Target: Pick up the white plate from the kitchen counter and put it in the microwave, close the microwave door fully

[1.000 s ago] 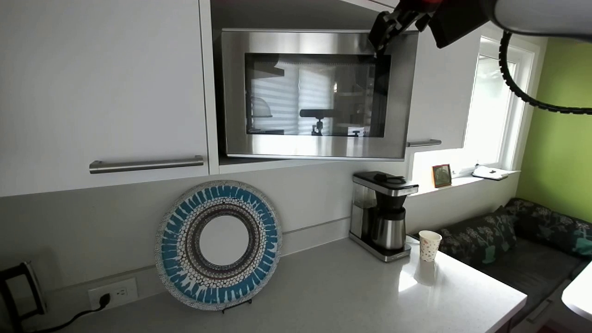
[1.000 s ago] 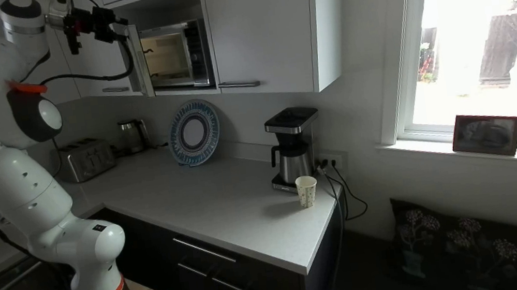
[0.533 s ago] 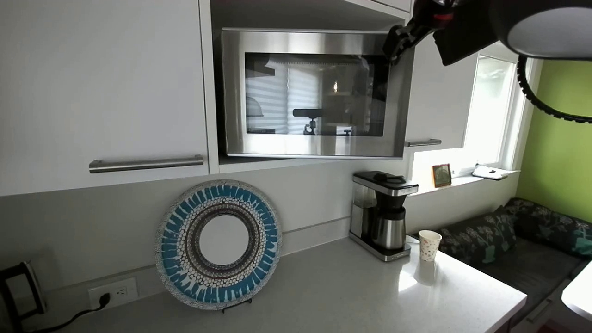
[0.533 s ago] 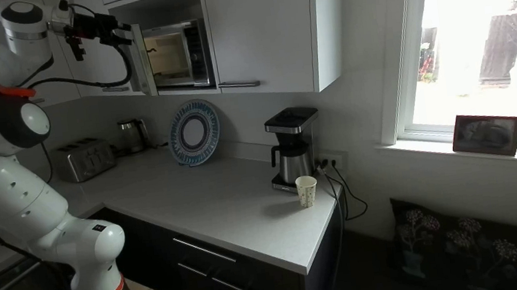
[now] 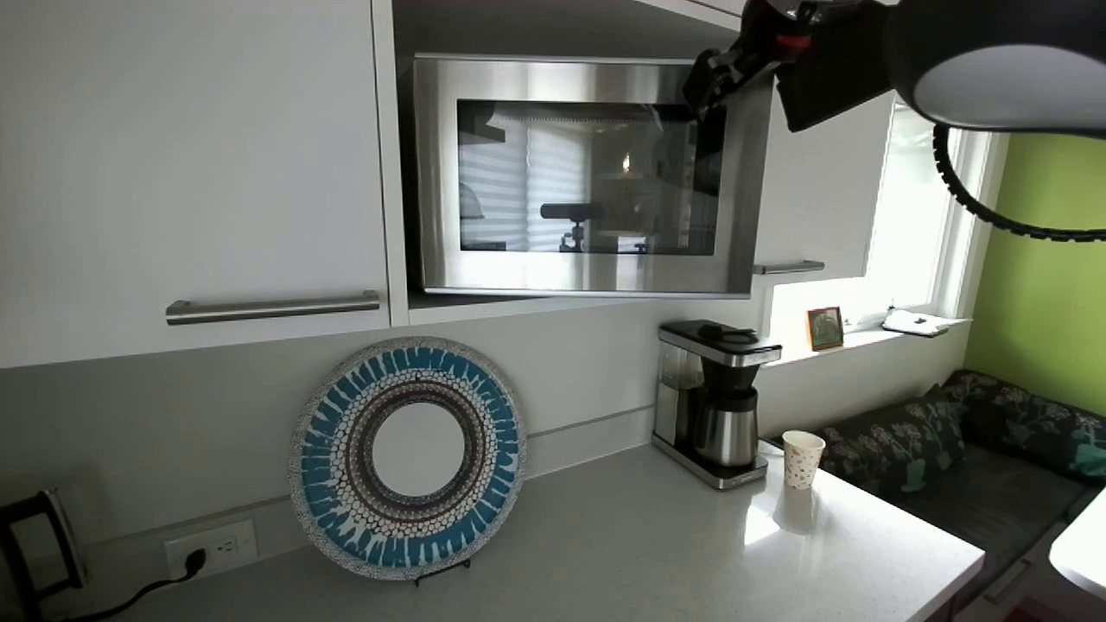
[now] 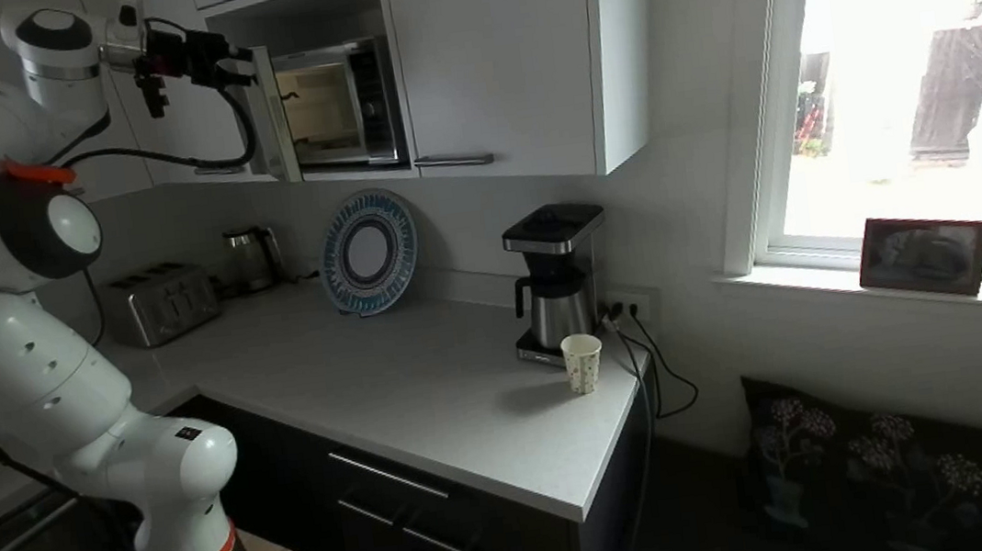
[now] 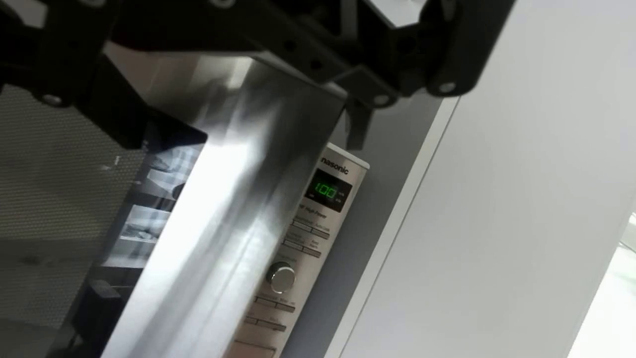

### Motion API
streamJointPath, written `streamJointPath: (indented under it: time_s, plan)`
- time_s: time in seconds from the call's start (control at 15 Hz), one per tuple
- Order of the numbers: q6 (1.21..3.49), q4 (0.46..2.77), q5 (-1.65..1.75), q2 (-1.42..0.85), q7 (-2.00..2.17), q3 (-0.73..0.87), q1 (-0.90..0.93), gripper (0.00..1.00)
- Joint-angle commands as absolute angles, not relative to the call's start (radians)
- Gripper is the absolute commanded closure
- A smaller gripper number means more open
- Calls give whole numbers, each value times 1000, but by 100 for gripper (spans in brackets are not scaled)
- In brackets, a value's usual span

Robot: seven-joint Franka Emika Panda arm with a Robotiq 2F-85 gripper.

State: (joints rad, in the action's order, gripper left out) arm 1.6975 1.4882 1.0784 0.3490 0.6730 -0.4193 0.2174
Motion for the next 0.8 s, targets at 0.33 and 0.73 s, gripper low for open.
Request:
streamJointPath:
  time_s: [0.33, 0.73]
  plan:
    - [1824, 1527, 1047, 310, 807, -393, 212, 34]
    - [1946, 1612, 1100, 317, 928, -345, 186, 81]
